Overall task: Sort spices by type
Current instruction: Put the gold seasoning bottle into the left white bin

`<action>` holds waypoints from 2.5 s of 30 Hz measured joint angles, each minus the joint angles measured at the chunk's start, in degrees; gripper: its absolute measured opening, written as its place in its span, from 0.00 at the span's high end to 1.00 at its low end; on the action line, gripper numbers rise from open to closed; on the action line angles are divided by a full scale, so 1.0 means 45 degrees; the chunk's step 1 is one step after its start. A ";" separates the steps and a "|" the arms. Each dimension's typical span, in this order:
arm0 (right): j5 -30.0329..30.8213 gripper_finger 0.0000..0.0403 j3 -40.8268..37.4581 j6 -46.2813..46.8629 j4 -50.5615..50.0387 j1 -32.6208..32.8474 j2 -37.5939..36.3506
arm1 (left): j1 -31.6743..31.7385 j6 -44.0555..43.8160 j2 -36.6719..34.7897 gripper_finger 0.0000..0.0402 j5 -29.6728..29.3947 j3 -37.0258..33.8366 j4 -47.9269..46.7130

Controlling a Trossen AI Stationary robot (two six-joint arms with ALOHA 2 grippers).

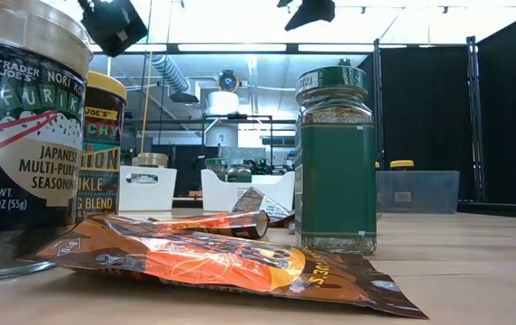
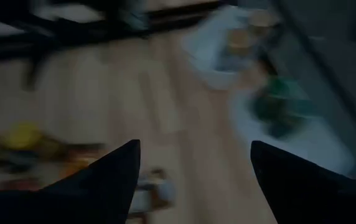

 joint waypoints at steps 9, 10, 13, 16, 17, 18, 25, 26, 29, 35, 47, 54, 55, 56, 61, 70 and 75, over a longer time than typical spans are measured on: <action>0.0690 0.23 -0.1427 0.0704 0.1621 0.2942 -0.0005 | -0.1460 -0.0705 -0.0038 0.27 -0.0897 0.1454 -0.1822; 0.1049 0.23 -0.1611 0.0699 0.2001 0.3285 0.0048 | -0.1623 -0.0572 -0.0038 0.27 -0.1134 0.1778 -0.2480; 0.1824 0.23 -0.1993 0.0779 0.3233 0.4109 0.0337 | -0.2130 -0.0578 -0.0023 0.27 -0.1631 0.2558 -0.3742; 0.2334 0.23 -0.2084 0.0980 0.4061 0.4742 0.0972 | -0.2675 -0.0840 -0.0043 0.27 -0.1901 0.3210 -0.4536; 0.2397 0.23 -0.2084 0.0979 0.4148 0.4904 0.1227 | -0.2889 -0.0907 -0.0018 0.27 -0.2076 0.3419 -0.4837; 0.2423 0.23 -0.2089 0.0971 0.4323 0.5045 0.1475 | -0.3086 -0.0937 -0.0005 0.27 -0.2231 0.3620 -0.5027; 0.2491 0.23 -0.2084 0.1320 0.5848 0.5562 0.3069 | -0.3981 -0.1083 -0.0013 0.27 -0.3173 0.4752 -0.6828; 0.2497 0.23 -0.2084 0.1359 0.6084 0.5628 0.3236 | -0.4016 -0.0991 -0.0013 0.27 -0.3236 0.4865 -0.7020; 0.2541 0.23 -0.2084 0.1309 0.6987 0.5885 0.3773 | -0.4058 -0.0886 -0.0022 0.27 -0.3740 0.5100 -0.7337; 0.2426 0.23 -0.2084 0.0837 0.8717 0.6466 0.4598 | -0.4053 -0.0875 -0.0018 0.27 -0.4675 0.5124 -0.7430; 0.2702 0.23 -0.2084 0.1379 0.6569 0.6637 0.3299 | -0.5062 -0.2325 0.2197 0.27 -0.5061 0.5129 -0.4805; 0.3947 0.23 -0.2079 0.1845 0.2572 0.6637 0.1044 | -0.6061 -0.2973 0.4993 0.27 -0.4959 0.5129 -0.4006; 0.4117 0.23 -0.2079 0.1939 0.2243 0.6635 0.0749 | -0.6147 -0.3089 0.5341 0.27 -0.4945 0.5129 -0.3843; 0.4248 0.23 -0.2079 0.2014 0.1960 0.6632 0.0502 | -0.6179 -0.3166 0.5649 0.27 -0.4943 0.5129 -0.3642; 0.4747 0.23 -0.2079 0.2262 0.1593 0.6632 -0.0337 | -0.6111 -0.3205 0.6739 0.27 -0.5201 0.5129 -0.2627; 0.4741 0.23 -0.2079 0.2311 0.1394 0.6744 -0.0602 | -0.5397 -0.2885 0.7674 0.27 -0.5922 0.5749 -0.2782; 0.4712 0.23 -0.2079 0.2313 0.1234 0.6923 -0.0602 | -0.5168 -0.2879 0.8439 0.24 -0.4705 0.6513 -0.3764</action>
